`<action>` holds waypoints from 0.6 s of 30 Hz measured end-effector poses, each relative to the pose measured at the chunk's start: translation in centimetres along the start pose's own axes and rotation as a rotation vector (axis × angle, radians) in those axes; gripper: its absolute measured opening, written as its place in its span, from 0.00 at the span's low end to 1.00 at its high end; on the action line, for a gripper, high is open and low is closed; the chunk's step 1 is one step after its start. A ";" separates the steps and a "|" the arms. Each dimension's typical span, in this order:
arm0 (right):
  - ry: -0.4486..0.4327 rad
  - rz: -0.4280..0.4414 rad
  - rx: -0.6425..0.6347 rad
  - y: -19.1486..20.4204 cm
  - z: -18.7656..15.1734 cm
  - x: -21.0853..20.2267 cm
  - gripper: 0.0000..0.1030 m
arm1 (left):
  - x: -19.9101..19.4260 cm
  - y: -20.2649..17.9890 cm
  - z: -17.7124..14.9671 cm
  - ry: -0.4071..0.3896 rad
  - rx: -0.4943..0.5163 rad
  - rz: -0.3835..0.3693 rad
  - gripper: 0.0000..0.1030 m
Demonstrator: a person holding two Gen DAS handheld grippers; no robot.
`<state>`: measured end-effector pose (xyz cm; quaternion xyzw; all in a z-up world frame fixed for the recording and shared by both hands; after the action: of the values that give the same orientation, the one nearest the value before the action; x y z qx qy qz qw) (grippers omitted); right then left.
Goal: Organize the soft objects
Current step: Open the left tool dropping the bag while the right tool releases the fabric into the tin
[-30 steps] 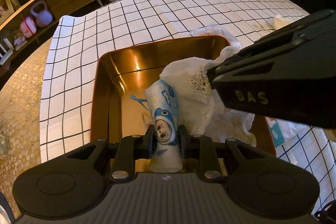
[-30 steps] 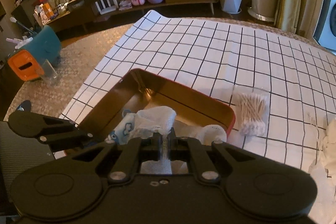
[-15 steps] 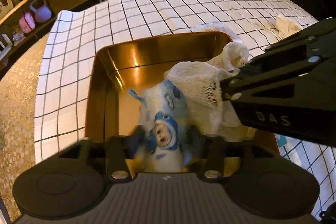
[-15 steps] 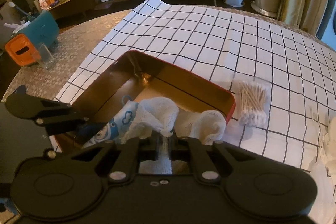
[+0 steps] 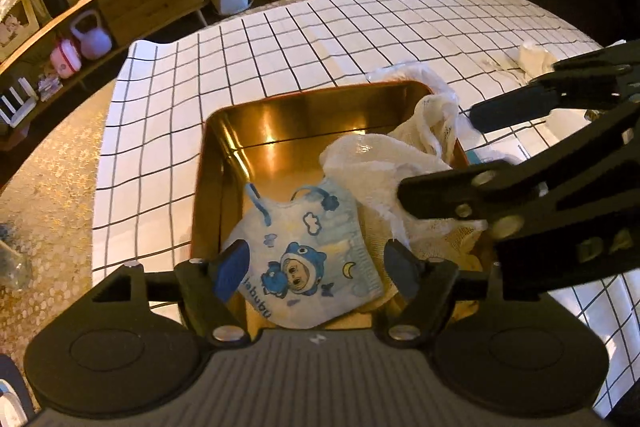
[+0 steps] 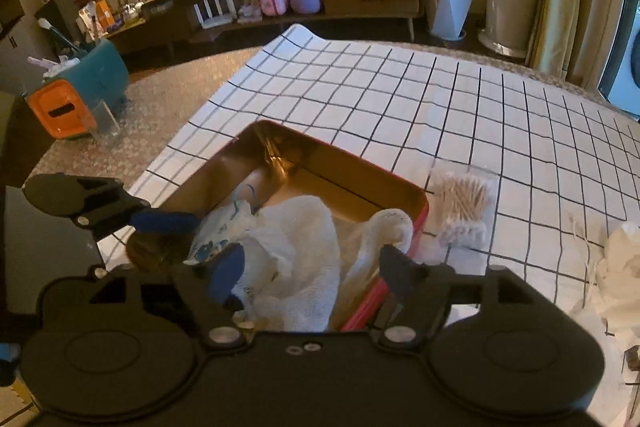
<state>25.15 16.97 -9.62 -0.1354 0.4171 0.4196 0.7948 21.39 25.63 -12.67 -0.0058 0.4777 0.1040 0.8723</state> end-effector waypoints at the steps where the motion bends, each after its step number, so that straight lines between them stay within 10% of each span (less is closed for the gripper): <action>1: -0.009 0.001 0.005 0.0 0.1 -0.4 0.75 | -0.3 0.1 0.0 -0.003 -0.003 0.000 0.72; 18: -0.150 0.041 0.054 -0.5 -0.8 -8.5 0.90 | -7.8 -1.4 1.0 -0.138 -0.053 -0.017 0.77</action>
<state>22.51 11.53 -3.59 -0.0734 0.3703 0.4334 0.8183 18.43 22.99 -5.68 -0.0258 0.4135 0.1092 0.9036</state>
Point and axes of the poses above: each gripper's, at about its wrist camera, not at the fingertips, and x roughly the way its jaws point, y to its left, z to its top, the point moved 6 cm from there along x, roughly the way its jaws point
